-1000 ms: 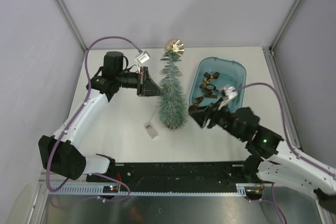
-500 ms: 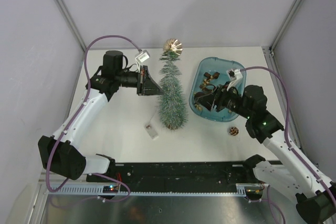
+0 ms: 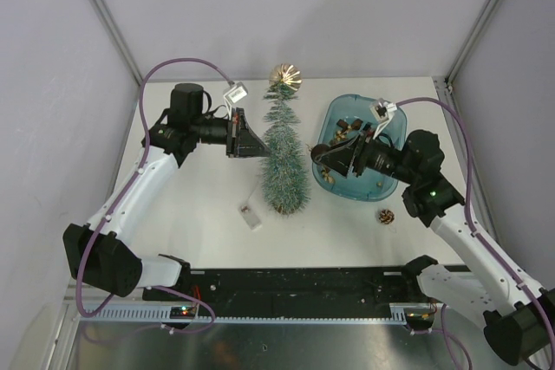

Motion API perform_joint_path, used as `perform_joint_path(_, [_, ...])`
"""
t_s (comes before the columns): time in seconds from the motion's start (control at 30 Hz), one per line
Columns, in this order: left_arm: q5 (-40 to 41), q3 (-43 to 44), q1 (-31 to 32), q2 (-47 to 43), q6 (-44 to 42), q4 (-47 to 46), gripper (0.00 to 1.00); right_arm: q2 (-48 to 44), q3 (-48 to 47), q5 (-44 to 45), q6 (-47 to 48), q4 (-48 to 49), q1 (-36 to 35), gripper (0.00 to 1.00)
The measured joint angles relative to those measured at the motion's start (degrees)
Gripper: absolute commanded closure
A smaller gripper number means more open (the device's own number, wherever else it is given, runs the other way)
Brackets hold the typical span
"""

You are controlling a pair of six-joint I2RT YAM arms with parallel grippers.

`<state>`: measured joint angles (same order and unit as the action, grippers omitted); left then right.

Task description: Decorate the small christmas tree

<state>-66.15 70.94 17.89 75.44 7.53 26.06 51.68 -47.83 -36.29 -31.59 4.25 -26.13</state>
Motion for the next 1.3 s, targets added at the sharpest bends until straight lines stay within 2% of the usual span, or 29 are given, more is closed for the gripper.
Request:
perform_joint_path(0.43, [0.02,0.02,0.39,0.04,0.02,0.00,1.00,2.01,-0.52,-3.76,-1.64,4.04,-0.13,0.65])
perform_joint_path(0.87, [0.11,0.02,0.63,0.04,0.00,0.00,1.00,4.37,-2.64,-7.69,-2.36,5.88,-3.43,0.64])
perform_joint_path(1.3, [0.13,0.17,0.63,0.04,0.00,0.02,1.00,6.82,-3.37,-8.26,-2.40,7.91,-4.90,0.64])
